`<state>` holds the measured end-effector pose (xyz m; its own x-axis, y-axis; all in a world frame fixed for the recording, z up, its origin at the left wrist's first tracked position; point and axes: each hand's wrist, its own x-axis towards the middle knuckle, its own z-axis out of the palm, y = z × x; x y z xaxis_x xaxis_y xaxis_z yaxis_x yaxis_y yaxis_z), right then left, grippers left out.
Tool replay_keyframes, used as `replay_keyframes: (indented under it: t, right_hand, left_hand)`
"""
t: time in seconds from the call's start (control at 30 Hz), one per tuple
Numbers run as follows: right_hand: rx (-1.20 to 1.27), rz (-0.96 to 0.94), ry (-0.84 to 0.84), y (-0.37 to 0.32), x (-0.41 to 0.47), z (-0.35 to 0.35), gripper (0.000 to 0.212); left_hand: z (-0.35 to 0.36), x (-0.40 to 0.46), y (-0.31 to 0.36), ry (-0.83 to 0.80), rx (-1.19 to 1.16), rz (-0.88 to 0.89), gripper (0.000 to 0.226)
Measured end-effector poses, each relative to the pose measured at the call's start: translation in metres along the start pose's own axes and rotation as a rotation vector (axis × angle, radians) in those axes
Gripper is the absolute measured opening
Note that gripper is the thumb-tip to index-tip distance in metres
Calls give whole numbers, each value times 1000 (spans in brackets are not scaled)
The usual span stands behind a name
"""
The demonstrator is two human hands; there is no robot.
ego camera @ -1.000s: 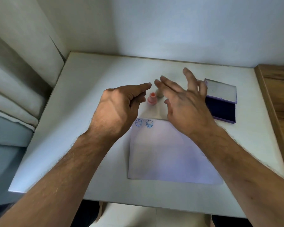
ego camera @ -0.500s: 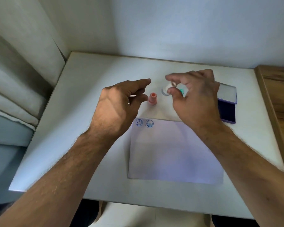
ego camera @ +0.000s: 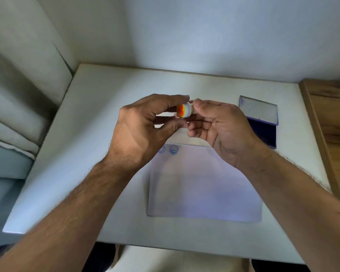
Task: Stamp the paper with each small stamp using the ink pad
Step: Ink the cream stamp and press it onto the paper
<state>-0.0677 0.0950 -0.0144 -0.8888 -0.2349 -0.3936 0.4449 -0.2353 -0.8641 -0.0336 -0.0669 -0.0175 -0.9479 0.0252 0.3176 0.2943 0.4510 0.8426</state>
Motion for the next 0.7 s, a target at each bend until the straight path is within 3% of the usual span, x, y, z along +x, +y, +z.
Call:
replay_keyframes:
  t: [0.13,0.57,0.7]
  right_hand:
    - [41,7,-43,-3,-1,-2,12]
    - [71,-68,-24,0,-6,-4,17]
    - [192,-33,-30,-2,-10,-6,22]
  left_hand:
    - [-1,0,-3,31,23,37,33]
    - [-1,5,2,19,-207,-210,32]
    - [3,6,1,-1,-276,-221,33]
